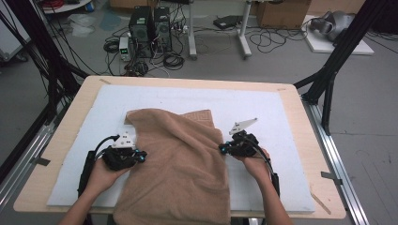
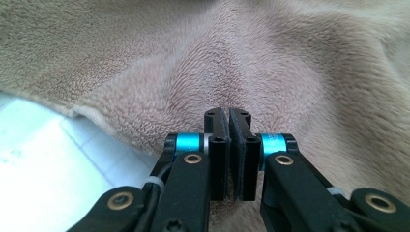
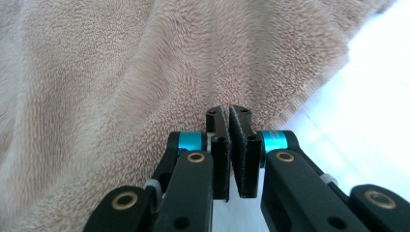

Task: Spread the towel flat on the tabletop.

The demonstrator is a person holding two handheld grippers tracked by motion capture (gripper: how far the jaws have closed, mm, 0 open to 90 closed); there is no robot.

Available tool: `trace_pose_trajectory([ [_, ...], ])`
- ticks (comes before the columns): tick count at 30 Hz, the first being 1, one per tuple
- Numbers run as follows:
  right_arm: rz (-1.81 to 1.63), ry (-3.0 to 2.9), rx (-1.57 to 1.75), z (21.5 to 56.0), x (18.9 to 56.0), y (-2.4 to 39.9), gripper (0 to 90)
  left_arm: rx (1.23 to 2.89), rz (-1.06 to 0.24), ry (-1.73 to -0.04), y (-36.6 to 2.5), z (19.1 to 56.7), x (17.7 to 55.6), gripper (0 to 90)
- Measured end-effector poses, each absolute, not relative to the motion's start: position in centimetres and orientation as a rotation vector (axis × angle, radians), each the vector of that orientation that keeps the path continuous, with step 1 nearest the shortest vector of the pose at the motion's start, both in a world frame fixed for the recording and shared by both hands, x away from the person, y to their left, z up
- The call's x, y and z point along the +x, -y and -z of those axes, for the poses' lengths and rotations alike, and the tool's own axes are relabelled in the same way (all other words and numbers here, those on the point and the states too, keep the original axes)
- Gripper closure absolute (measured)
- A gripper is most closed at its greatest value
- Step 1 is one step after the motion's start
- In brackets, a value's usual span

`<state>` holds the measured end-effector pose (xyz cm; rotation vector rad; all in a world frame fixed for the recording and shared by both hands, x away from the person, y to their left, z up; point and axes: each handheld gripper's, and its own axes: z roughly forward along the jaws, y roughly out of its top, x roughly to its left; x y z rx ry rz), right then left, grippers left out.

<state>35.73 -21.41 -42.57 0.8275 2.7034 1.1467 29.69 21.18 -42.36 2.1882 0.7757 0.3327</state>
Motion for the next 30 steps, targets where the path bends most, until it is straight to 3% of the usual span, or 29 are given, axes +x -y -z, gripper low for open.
trace_pose_trajectory([
  [9, -1.119, -2.704, 0.760, 41.1, 33.3, 22.3, 86.5, 2.139, -0.320, -0.759, -22.6, 41.6, 26.2, 86.3],
  [13, -1.203, -2.682, 0.702, 40.4, 32.7, 21.9, 80.1, 2.134, -0.276, -0.735, -23.3, 41.1, 25.1, 83.8],
  [17, -1.222, -2.711, 0.649, 40.3, 32.3, 20.8, 60.8, 2.114, -0.293, -0.777, -23.2, 40.3, 26.1, 55.1],
  [21, -1.142, -2.758, 0.659, 41.5, 32.5, 19.5, 49.9, 2.109, -0.294, -0.828, -22.0, 40.7, 28.5, 45.9],
  [23, -1.075, -2.778, 0.700, 42.3, 33.1, 19.1, 51.4, 2.153, -0.248, -0.843, -21.3, 41.5, 29.8, 49.2],
  [26, -1.041, -2.806, 0.711, 43.3, 33.8, 18.6, 76.6, 2.255, -0.225, -0.823, -20.4, 42.8, 31.0, 78.6],
  [27, -1.041, -2.809, 0.704, 43.2, 33.9, 18.6, 83.2, 2.259, -0.213, -0.822, -20.3, 43.1, 31.3, 81.7],
  [30, -1.008, -2.758, 0.722, 42.8, 34.1, 18.7, 85.0, 2.203, -0.262, -0.847, -20.3, 42.8, 32.1, 83.7],
])
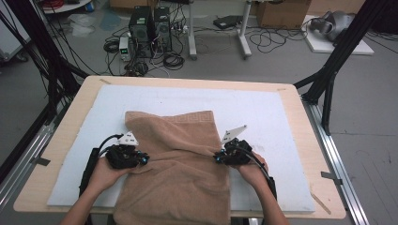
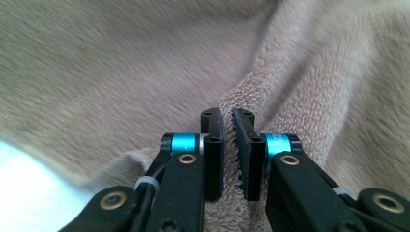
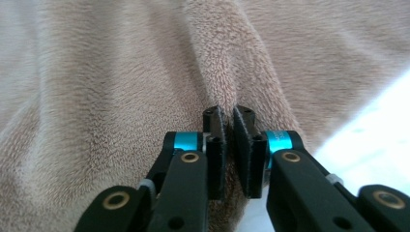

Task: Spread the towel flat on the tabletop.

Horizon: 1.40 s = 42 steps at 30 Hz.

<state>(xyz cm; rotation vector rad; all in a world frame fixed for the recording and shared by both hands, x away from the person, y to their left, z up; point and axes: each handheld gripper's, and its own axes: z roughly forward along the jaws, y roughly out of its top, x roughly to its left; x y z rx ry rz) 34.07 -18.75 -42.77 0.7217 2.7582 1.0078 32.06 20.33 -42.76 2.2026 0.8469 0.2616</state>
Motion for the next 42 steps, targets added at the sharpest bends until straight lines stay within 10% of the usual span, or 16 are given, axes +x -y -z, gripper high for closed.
trace_pose_trajectory([
  [11, -1.063, -2.687, 0.854, 43.1, 36.5, 19.6, 81.5, 2.153, -0.361, -0.970, -19.9, 42.9, 35.2, 72.9],
  [19, -1.163, -2.570, 0.826, 40.3, 34.2, 21.3, 63.7, 2.110, -0.431, -0.903, -21.8, 40.0, 32.6, 57.4],
  [32, -1.159, -2.736, 0.723, 42.7, 30.5, 20.6, 58.8, 2.204, -0.374, -0.773, -21.0, 42.0, 28.3, 53.2],
  [42, -1.146, -2.776, 0.699, 43.9, 30.4, 20.1, 84.3, 2.239, -0.277, -0.756, -20.9, 43.7, 27.5, 85.4],
])
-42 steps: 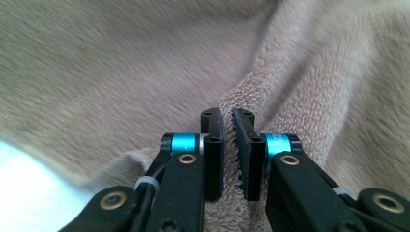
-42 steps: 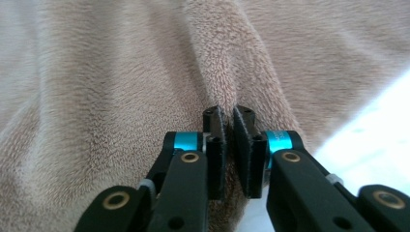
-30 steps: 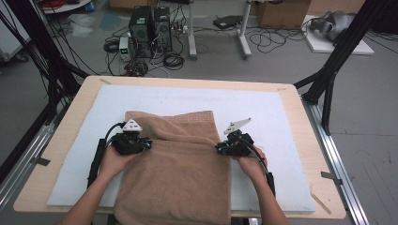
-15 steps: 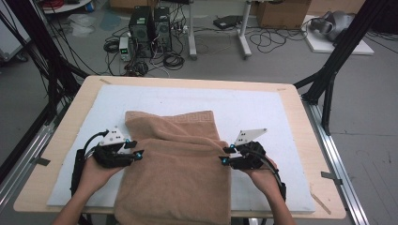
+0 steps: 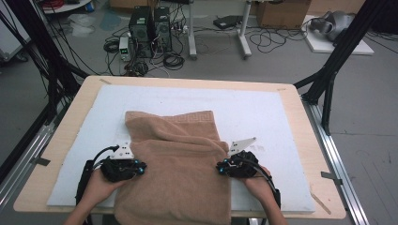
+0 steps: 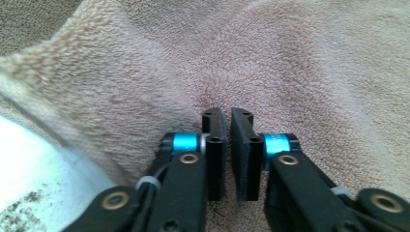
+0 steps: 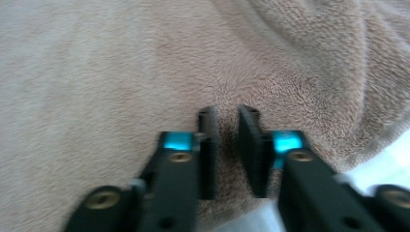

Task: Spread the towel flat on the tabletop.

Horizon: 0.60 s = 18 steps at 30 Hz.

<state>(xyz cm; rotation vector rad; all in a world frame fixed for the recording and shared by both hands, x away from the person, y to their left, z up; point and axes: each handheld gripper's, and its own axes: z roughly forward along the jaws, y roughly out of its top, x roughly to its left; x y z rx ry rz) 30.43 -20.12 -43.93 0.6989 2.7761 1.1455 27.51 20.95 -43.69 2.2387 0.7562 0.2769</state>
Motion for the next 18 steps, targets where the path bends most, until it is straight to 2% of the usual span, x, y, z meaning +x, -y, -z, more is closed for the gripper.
trace_pose_trajectory([
  [18, -1.178, -2.807, 0.569, 42.4, 24.7, 19.5, 84.8, 2.216, -0.299, -0.688, -22.8, 41.7, 19.6, 85.6],
])
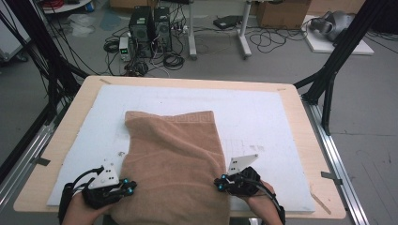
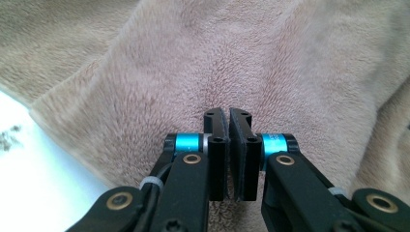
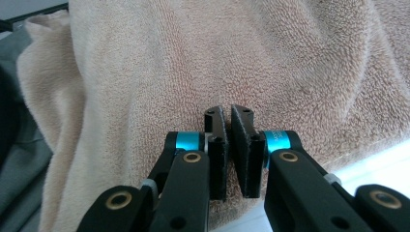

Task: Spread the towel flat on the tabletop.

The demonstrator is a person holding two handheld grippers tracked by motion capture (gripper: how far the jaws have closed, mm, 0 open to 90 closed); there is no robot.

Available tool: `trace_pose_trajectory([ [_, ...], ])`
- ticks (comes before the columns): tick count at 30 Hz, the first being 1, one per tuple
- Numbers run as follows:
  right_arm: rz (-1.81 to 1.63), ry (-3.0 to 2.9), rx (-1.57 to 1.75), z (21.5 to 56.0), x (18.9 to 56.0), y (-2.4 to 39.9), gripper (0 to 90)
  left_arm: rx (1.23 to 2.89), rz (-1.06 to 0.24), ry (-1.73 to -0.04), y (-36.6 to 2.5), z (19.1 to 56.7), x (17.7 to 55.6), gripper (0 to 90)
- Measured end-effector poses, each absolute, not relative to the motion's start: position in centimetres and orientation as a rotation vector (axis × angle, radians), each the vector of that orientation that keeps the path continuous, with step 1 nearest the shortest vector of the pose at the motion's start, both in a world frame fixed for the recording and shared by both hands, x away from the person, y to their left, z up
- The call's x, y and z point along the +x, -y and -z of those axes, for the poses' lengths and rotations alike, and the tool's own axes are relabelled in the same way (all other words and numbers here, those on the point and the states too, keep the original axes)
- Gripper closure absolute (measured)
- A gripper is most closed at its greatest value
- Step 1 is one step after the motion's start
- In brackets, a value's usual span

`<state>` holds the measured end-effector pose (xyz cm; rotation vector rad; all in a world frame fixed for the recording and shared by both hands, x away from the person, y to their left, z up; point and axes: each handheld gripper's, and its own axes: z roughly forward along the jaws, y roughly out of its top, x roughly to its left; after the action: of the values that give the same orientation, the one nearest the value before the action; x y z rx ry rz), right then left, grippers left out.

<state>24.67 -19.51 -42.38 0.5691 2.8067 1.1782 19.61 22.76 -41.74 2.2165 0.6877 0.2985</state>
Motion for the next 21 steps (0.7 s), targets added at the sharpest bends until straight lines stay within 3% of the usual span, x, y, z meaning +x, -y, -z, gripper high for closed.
trace_pose_trajectory([
  [3, -1.196, -2.816, 0.550, 42.2, 23.9, 19.4, 83.5, 2.203, -0.290, -0.692, -23.0, 41.6, 18.5, 84.1],
  [10, -1.279, -2.807, 0.531, 41.3, 23.5, 19.5, 75.5, 2.151, -0.316, -0.718, -23.2, 40.5, 17.9, 67.3],
  [21, -1.226, -2.702, 0.635, 39.8, 29.5, 19.2, 67.9, 2.083, -0.345, -0.808, -22.3, 41.0, 24.2, 58.7],
])
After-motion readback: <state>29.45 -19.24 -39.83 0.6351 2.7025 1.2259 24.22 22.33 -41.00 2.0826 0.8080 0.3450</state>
